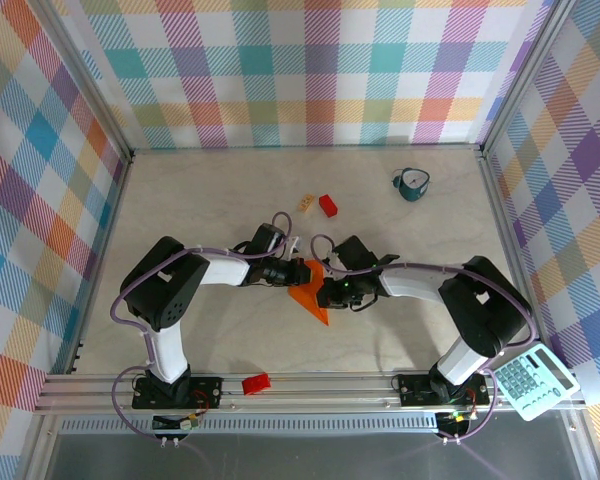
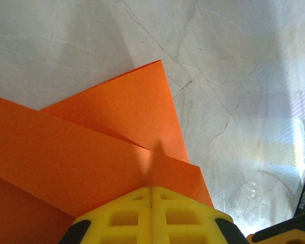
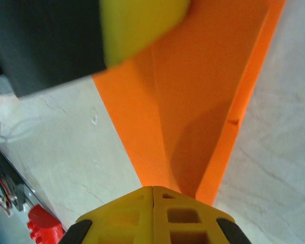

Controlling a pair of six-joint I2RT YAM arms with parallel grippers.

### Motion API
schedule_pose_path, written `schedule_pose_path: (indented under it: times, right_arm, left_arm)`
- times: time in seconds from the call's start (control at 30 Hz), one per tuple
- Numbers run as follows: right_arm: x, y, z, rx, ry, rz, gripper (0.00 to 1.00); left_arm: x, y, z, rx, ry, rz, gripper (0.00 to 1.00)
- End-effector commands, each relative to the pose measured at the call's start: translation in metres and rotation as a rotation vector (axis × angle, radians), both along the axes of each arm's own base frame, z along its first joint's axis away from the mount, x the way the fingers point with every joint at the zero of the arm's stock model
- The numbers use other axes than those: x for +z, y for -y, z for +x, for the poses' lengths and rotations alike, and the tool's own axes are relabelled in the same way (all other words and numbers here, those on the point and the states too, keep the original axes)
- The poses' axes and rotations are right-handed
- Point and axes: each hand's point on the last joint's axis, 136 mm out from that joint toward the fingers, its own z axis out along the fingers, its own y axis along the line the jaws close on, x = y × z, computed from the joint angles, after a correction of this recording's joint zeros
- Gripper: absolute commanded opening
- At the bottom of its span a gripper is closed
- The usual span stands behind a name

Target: Fold a paper plane with a square sheet of paper (fold left side to right side)

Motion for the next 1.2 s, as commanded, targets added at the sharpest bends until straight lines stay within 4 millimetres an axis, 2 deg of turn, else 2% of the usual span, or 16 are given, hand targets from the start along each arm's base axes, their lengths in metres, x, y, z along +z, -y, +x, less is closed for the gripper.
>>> schedule_pose_path:
  times: [0.0,0.17,0.43,0.8,1.0,1.17]
  right_arm:
    - [0.009,-0.014,0.016,-0.032,0.017,0.066,0.0]
    - [0.0,-0.017,0.027,-0.054,0.03,0.05,0.0]
    - [-0.006,-0.018,0.022,-0.032,0.001,0.052,0.0]
    - [-0.029,0.0,-0.002,-0.034,-0.096,-0.02,0.0]
    - [-0.034,0.008,-0.023,-0.01,-0.151,-0.058,0.0]
    - [-0.032,0.013,-0.037,-0.008,-0.172,-0.058,0.0]
  left_arm:
    - [-0.024,-0.014,-0.012,0.006,-0.043,0.087,0.0]
    - [-0.025,-0.013,-0.012,0.005,-0.048,0.081,0.0]
    - [-0.025,-0.014,-0.011,0.017,-0.052,0.093,0.0]
    - [-0.032,-0.019,-0.008,0.055,-0.074,0.13,0.0]
    - [-0.038,-0.024,-0.006,0.088,-0.094,0.152,0.0]
    - [-0.041,-0.029,-0.005,0.109,-0.104,0.162,0.0]
